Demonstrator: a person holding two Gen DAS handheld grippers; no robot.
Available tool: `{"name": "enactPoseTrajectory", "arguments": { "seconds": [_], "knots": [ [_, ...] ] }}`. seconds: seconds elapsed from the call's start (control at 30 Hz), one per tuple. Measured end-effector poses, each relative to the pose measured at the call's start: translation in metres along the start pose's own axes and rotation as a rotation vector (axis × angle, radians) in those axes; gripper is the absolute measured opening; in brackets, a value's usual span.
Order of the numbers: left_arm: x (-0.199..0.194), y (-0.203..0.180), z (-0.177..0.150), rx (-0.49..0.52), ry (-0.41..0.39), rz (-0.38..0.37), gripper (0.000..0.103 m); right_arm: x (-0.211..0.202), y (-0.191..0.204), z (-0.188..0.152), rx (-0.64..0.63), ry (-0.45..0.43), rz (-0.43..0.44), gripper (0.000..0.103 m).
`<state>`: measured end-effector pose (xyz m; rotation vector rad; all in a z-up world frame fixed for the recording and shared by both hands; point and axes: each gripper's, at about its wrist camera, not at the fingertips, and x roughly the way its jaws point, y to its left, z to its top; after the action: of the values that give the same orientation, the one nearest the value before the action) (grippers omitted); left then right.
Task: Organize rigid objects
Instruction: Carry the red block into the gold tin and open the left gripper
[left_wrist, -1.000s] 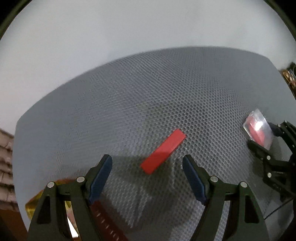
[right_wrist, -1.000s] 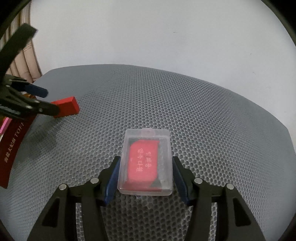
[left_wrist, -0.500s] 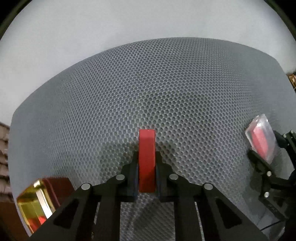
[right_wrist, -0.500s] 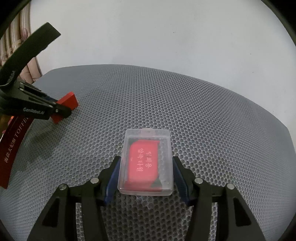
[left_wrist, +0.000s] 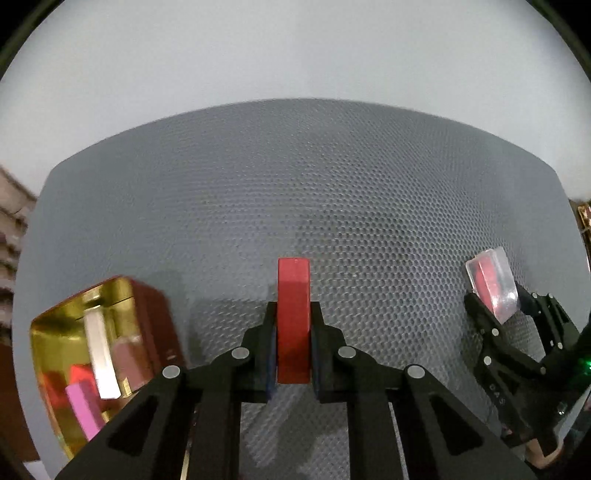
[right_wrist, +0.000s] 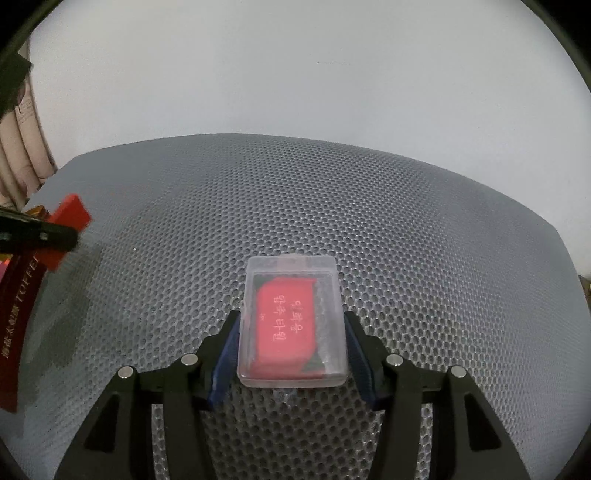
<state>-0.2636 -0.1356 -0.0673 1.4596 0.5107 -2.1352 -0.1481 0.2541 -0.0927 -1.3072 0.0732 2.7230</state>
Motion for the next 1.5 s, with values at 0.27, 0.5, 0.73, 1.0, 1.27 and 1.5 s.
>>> {"name": "enactPoseTrajectory", "arguments": {
  "seconds": [0.27, 0.5, 0.73, 1.0, 1.27, 1.5],
  "knots": [
    [-0.043, 0.016, -0.014, -0.102, -0.067, 0.064, 0.013, 0.002, 0.008, 0.001, 0.000, 0.001, 0.002, 0.055],
    [-0.066, 0.027, -0.042, -0.160, -0.063, 0.105, 0.013, 0.002, 0.011, 0.002, 0.000, 0.001, 0.001, 0.055],
    [-0.071, 0.034, -0.036, -0.223, -0.056, 0.137, 0.013, 0.002, 0.019, 0.003, -0.001, 0.001, -0.002, 0.055],
    [-0.062, 0.075, -0.048, -0.294, -0.038, 0.170, 0.013, 0.016, 0.018, 0.008, -0.001, 0.001, -0.001, 0.055],
    [-0.058, 0.100, -0.055, -0.352, -0.012, 0.159, 0.013, 0.016, 0.020, 0.008, -0.001, 0.001, -0.001, 0.055],
    [-0.045, 0.129, -0.054, -0.418, 0.002, 0.129, 0.013, 0.015, 0.019, 0.008, 0.001, 0.001, -0.002, 0.055]
  ]
}}
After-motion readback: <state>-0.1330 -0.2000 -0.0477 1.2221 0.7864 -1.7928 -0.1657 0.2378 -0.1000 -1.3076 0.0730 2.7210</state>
